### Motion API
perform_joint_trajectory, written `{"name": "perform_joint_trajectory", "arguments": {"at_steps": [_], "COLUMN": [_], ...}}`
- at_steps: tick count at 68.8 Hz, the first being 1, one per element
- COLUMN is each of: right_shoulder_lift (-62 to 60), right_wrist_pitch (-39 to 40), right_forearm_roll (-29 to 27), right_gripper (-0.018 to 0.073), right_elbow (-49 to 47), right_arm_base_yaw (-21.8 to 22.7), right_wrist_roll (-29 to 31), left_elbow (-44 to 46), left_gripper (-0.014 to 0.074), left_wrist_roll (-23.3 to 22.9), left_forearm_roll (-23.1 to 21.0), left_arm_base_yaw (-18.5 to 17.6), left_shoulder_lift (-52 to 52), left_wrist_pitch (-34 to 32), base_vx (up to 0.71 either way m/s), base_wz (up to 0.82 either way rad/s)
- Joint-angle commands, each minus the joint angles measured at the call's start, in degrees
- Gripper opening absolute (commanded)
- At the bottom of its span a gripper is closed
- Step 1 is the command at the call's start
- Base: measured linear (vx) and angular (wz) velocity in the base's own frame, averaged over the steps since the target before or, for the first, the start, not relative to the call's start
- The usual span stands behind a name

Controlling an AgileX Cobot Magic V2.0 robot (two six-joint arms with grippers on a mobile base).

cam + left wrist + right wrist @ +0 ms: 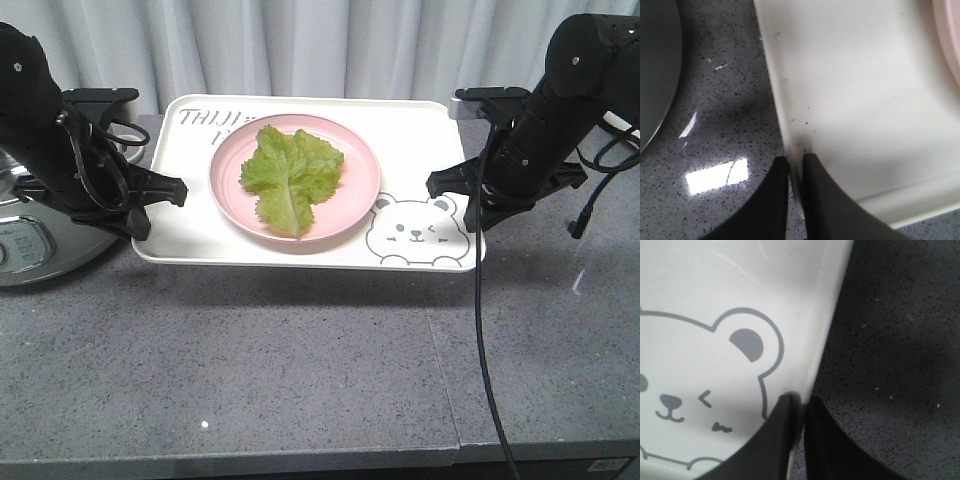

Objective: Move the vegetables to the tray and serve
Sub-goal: 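Hold the tray level with both grippers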

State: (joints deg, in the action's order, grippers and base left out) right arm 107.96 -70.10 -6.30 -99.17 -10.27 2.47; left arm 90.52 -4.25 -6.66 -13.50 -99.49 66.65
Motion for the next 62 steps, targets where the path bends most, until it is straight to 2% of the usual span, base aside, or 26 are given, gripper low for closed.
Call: {"name": "perform_joint_trajectory", "arguments": {"at_steps": [1, 62], "right_shoulder_lift": [-3.39, -3.39], "right_wrist_pitch": [1.87, 0.84], "right_forearm_roll": [-2.54, -1.83], "right_gripper": [-0.0004, -0.0004], "right_elbow": [-1.55, -1.55], "right_arm_base_yaw": [-0.3, -0.3], "right_wrist_roll": [2.48, 3.13], "left_elbow": [2.17, 2.17], "left_gripper": [-0.0008, -0.0008], "left_wrist_roll": [1.51, 1.51], "left_forearm_roll": [-4.01, -4.01], "left_arm_base_yaw": [-0.72, -0.72], "left_shoulder_lift": [3.48, 3.48], "left_wrist_pitch": [-3.93, -2.14], "base_vx": [0.0, 0.0], "base_wz": [0.0, 0.0]}}
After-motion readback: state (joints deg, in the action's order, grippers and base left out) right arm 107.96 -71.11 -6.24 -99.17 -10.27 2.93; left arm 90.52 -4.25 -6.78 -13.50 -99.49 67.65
